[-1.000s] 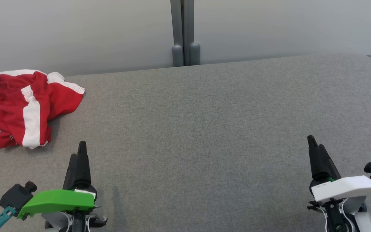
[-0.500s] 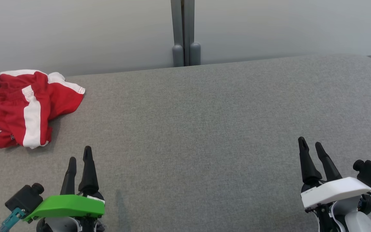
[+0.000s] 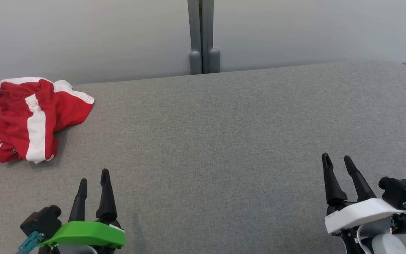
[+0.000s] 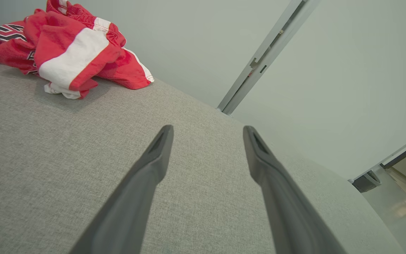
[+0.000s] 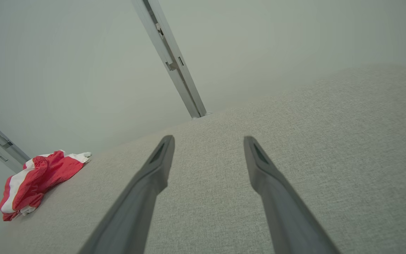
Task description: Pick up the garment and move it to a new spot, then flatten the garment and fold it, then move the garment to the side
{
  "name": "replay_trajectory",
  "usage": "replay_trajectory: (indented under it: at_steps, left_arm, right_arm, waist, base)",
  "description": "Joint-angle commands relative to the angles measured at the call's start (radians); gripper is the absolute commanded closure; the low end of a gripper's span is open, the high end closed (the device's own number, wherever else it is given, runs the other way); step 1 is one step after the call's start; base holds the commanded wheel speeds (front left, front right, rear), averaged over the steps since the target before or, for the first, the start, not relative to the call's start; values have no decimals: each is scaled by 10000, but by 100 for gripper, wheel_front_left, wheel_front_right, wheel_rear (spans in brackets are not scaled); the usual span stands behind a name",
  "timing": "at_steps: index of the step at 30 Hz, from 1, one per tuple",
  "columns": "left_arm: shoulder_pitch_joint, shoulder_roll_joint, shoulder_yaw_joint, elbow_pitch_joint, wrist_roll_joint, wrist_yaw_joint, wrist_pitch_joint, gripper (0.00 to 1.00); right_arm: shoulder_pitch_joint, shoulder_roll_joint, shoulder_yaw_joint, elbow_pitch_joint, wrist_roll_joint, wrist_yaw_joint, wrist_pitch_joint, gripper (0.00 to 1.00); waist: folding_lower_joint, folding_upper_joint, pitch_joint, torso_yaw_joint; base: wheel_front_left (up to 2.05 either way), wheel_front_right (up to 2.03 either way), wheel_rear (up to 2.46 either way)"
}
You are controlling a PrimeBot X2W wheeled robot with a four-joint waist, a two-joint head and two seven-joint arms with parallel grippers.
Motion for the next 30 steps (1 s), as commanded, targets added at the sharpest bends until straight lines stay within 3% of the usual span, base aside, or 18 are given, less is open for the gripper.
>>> replay_trajectory:
  at_steps: [1,30]
  left_arm:
    - [49,76,-52,-43,345,22,-102,0]
    - [195,98,-409,442,2293,115,-765,0]
  right_arm:
    - [30,-65,13,-80,-313,2,-108,0]
    - [154,-88,160,-189,-2963,3,-777,0]
  waist:
    - [0,0,-10,-2]
    - [0,0,-7,70]
  base:
    - [0,0,0]
    - [0,0,0]
